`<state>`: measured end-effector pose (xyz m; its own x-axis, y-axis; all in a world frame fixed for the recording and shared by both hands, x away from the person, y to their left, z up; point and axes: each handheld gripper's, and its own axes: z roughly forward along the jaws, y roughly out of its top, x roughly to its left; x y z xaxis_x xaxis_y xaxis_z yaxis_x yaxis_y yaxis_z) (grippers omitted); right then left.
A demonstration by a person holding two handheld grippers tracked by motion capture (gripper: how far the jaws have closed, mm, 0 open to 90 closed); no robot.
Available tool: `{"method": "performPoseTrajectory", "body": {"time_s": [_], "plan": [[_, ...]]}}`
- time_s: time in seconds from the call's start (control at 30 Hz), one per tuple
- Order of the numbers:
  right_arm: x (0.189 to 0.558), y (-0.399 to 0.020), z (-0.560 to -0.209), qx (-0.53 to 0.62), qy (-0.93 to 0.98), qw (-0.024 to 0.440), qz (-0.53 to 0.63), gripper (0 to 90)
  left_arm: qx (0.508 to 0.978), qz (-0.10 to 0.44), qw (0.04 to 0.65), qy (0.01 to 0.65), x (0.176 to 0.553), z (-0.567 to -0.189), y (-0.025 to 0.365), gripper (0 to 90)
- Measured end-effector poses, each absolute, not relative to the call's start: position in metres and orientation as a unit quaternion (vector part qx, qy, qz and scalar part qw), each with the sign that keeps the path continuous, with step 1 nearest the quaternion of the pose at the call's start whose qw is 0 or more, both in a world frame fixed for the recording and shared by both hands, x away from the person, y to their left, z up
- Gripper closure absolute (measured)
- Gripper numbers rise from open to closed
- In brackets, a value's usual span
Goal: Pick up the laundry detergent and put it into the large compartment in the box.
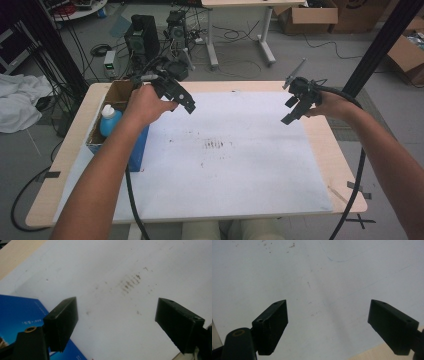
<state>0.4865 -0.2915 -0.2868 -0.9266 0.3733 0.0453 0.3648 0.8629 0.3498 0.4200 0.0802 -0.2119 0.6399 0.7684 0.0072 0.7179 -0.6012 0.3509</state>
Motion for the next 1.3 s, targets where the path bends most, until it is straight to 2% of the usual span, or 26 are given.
{"method": "performPoseTrajectory", "body": {"time_s": [0.57,1.3], "plan": [[0.486,-0.283,-0.287,0.191,0.965,0.009,0.177,16.3,0.924,0.061,0.131,0.353,0.430,-0.238,0.041,20.0],[0.487,-0.279,-0.291,0.184,0.967,0.009,0.175,16.3,0.924,0.049,0.132,0.355,0.437,-0.245,0.043,21.0]]}}
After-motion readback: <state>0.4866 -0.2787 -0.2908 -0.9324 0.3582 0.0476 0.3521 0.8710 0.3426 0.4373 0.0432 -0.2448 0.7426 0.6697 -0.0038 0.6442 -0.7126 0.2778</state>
